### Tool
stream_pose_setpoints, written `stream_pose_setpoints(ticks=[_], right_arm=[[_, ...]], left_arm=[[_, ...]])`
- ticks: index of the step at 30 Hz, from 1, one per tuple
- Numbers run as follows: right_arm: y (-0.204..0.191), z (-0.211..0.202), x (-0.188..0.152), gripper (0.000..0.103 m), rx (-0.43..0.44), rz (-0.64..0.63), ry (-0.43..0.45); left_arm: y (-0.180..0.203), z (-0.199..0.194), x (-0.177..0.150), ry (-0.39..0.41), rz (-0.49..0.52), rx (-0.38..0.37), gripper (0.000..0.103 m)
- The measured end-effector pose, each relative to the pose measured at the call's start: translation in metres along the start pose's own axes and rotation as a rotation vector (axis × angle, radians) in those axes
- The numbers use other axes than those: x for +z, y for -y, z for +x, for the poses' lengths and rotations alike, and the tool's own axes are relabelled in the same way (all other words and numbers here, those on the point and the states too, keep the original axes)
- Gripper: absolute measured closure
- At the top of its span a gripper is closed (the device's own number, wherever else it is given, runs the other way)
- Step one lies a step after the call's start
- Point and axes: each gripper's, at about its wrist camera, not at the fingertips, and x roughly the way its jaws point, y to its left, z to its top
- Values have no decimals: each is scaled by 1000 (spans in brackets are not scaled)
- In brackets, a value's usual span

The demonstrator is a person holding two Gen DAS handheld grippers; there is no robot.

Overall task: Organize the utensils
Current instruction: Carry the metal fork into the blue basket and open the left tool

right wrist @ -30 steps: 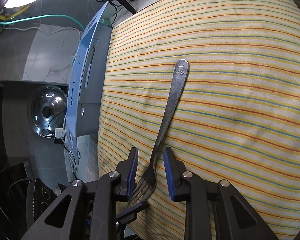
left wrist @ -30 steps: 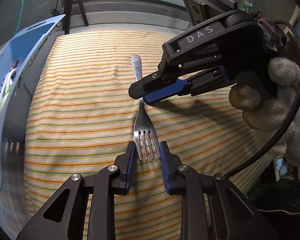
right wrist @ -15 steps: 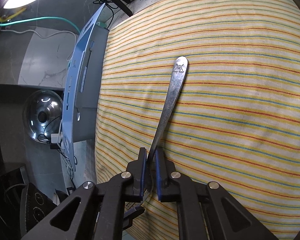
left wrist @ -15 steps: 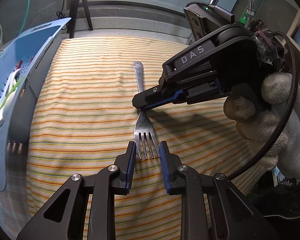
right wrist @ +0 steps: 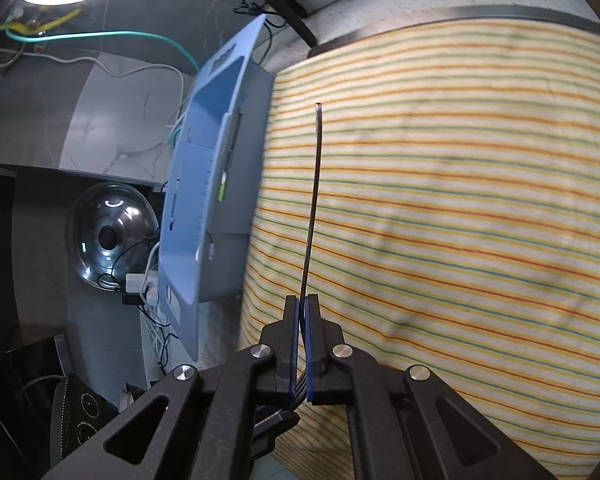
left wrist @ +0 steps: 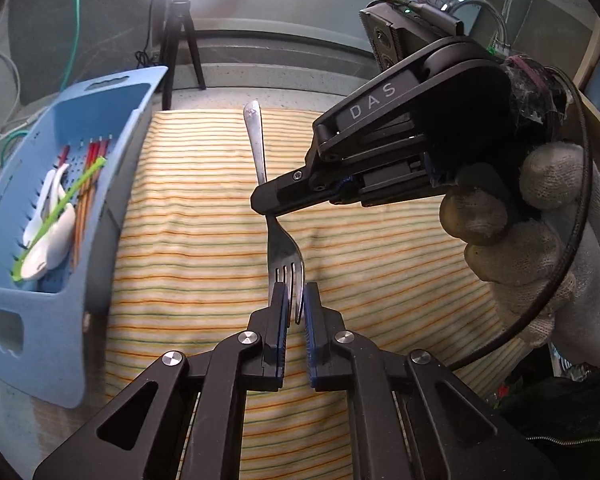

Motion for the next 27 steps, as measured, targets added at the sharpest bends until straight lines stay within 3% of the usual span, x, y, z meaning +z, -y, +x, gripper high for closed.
stream_pose_setpoints(ticks=[16, 27], right_arm=[[-77, 26, 48, 100, 72, -51, 37], [-103, 73, 72, 96, 42, -81, -11]], left_arm=[[-64, -34, 32, 80, 15, 110, 96], [-114, -22, 34, 39, -40, 172, 95]])
